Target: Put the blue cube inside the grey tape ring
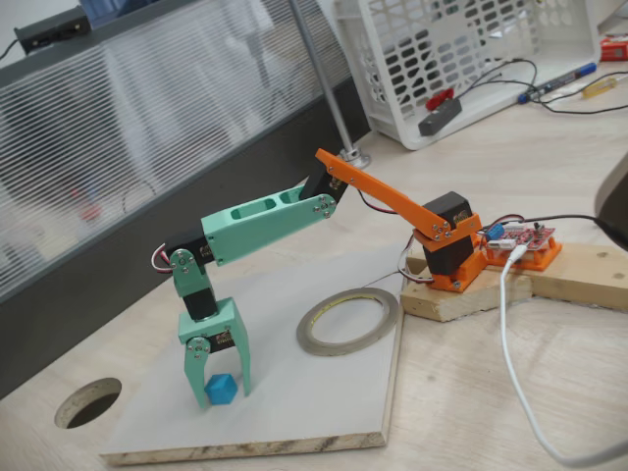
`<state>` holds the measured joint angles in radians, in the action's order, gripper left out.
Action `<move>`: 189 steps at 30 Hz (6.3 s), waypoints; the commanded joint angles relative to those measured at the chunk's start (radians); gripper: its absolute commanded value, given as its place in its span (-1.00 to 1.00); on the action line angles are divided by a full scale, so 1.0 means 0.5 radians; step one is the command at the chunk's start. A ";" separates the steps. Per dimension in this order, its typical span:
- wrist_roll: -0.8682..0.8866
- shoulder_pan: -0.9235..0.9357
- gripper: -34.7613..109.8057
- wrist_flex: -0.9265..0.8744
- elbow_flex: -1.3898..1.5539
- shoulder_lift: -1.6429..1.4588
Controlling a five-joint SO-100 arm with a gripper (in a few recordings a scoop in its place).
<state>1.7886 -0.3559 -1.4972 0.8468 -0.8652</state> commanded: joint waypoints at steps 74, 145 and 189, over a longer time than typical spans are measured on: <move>0.037 0.528 -0.45 0.150 2.583 -2.206; 0.025 0.534 -0.35 -1.019 1.684 -2.237; 0.037 1.534 -0.52 -0.601 1.718 -2.209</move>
<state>1.7886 0.4096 -1.7917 1.7058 -1.9451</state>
